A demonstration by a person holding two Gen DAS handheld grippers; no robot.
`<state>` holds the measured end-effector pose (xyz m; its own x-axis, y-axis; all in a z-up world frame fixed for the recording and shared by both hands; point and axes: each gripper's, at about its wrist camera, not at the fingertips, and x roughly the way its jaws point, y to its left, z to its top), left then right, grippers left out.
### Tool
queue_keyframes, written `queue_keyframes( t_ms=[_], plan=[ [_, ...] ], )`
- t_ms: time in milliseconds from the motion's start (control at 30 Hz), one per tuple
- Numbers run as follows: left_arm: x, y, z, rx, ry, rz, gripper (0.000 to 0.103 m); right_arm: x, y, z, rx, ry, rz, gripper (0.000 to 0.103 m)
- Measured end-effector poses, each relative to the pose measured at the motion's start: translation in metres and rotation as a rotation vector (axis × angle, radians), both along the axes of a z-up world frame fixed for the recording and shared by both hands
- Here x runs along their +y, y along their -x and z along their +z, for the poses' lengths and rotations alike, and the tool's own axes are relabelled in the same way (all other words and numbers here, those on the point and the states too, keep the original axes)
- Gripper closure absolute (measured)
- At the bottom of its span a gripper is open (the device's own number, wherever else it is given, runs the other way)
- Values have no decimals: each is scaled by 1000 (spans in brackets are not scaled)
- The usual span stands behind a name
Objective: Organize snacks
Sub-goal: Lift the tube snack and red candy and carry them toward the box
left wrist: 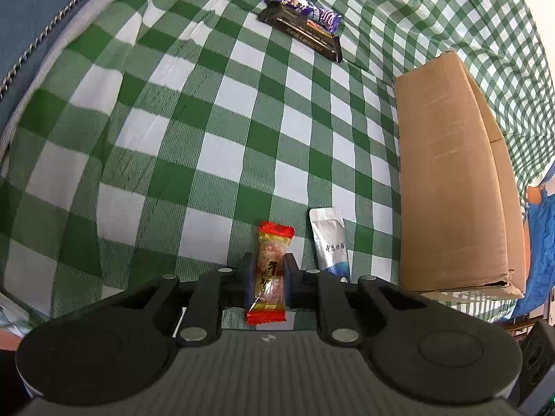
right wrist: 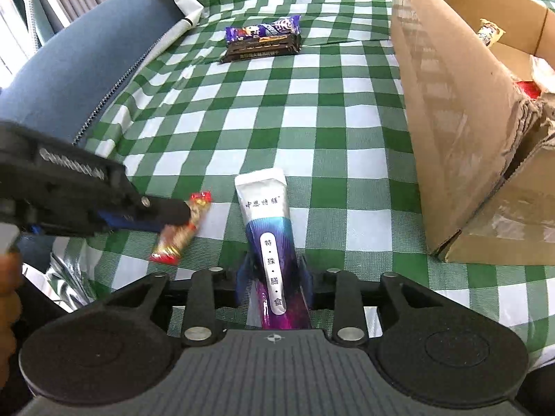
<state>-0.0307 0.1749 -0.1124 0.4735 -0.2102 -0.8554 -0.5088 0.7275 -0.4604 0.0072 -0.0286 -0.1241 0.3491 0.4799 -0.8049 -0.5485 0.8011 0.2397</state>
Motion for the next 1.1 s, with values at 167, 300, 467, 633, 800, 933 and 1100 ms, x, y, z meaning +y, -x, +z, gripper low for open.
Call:
queue_keyframes(
  t_ms=[167,300,467,633,800,933,1100],
  plan=[
    [-7,1,0,6,-40,-30,84,7,2,-1,-31,15,32,63],
    [-8,-2,-1,8,-53,-36,84,12,7,-2,-67,47,66,63],
    [-10,-5,-2,8,-56,-35,84,13,14,-1,-95,71,93,63],
    [-9,-3,-1,7,-60,-38,84,12,16,-2,-117,90,110,65],
    [-9,-3,-1,6,-59,-38,84,10,17,1,-135,97,102,74],
    [-9,-3,-1,6,-61,-39,84,5,17,5,-160,93,83,78],
    [-8,-4,-2,5,-70,-48,84,-1,20,14,-197,62,60,81]
  ],
)
